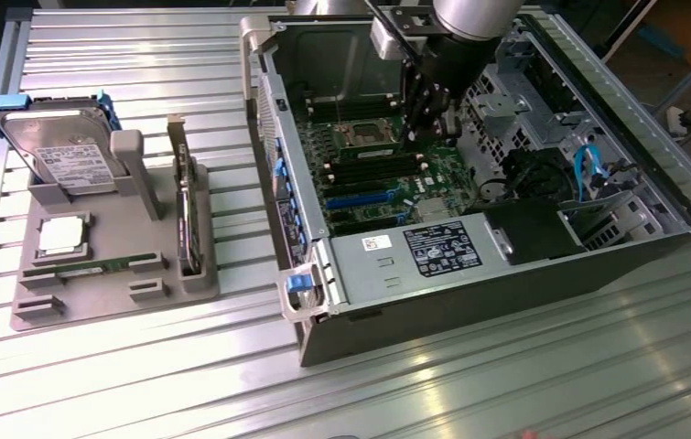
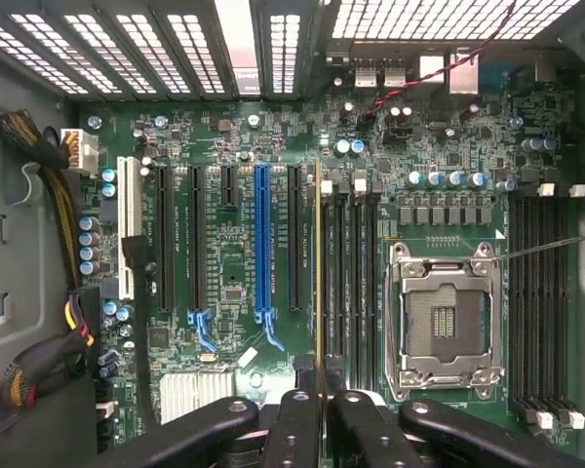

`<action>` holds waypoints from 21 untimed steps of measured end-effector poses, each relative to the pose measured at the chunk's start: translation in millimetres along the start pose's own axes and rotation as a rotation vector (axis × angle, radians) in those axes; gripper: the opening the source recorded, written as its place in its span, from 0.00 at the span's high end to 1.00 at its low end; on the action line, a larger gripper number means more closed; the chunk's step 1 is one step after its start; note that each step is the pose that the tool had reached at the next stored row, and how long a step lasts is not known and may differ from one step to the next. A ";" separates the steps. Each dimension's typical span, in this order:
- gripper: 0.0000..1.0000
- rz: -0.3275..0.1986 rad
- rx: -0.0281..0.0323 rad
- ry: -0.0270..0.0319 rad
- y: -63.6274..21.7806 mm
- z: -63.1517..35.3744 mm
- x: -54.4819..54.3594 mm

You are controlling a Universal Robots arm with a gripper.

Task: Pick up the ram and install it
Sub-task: 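Insert the ram into the slot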

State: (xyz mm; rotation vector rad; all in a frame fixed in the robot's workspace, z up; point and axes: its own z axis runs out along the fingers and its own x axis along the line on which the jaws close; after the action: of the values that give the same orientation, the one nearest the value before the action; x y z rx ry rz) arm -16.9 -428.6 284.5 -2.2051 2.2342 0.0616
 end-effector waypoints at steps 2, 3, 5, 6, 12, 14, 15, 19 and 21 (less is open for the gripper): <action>0.88 0.000 0.0000 0.0000 0.0 2.5 0.1; 0.88 0.000 0.0000 0.0001 -0.1 5.1 0.2; 0.88 0.000 0.0000 0.0001 -0.2 9.2 0.3; 0.88 0.000 0.0000 0.0000 -0.3 11.0 0.3; 0.88 0.000 -0.0001 0.0003 -0.4 16.4 0.5; 0.88 0.000 -0.0001 0.0001 -0.4 16.5 0.5; 0.88 0.000 0.0000 0.0000 -0.4 16.7 0.4; 0.88 0.000 0.0000 0.0000 -0.4 18.4 -3.7; 0.88 0.000 0.0001 -0.0001 -0.5 19.6 -5.0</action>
State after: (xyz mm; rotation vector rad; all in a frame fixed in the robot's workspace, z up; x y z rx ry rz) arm -16.8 -423.0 265.1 -2.2050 2.2341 0.0617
